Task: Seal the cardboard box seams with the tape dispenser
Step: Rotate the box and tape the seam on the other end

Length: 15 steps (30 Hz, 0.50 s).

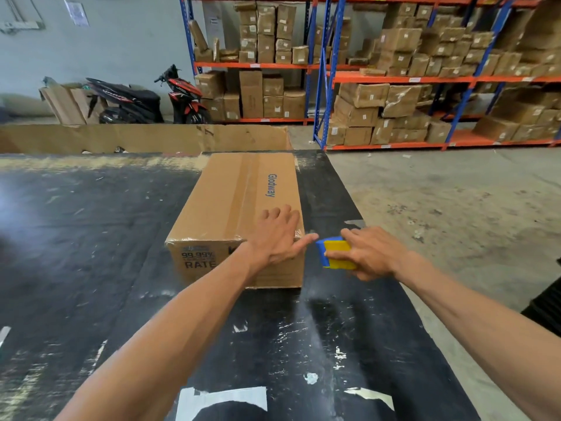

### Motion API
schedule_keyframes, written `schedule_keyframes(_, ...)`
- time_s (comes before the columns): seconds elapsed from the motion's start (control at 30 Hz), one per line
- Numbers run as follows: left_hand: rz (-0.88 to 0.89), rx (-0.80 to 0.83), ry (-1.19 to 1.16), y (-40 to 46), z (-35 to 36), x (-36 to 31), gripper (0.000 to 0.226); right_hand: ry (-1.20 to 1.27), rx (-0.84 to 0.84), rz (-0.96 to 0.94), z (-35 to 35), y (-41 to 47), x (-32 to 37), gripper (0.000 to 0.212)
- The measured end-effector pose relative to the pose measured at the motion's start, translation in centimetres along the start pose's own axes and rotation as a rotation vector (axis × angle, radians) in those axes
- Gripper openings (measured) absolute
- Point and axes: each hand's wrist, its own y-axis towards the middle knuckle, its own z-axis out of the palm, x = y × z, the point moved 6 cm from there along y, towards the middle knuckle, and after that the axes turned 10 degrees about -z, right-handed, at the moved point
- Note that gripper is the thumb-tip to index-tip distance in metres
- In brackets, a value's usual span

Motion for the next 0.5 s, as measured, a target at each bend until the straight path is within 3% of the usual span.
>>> schedule_keyframes(0.1,-0.184,0.021,0.023,0.4,1.1,-2.0,0.062,0.011,0.004,0.042,-0.6,-0.1,-0.7,0.056)
schedule_keyframes(0.2,-0.19,0.047,0.016,0.8,1.9,-1.9,0.07,0.0,0.016,0.099,-0.4,-0.5,-1.0,0.048)
schedule_keyframes(0.3,-0.182,0.034,-0.021,1.3,2.2,-1.5,0.071,-0.01,0.077,0.141,0.2,-0.8,-0.8,0.054)
schedule_keyframes(0.5,-0.35,0.091,-0.088,0.5,1.8,-0.5,0.09,-0.029,0.126,0.251,-0.8,-1.3,-1.4,0.049)
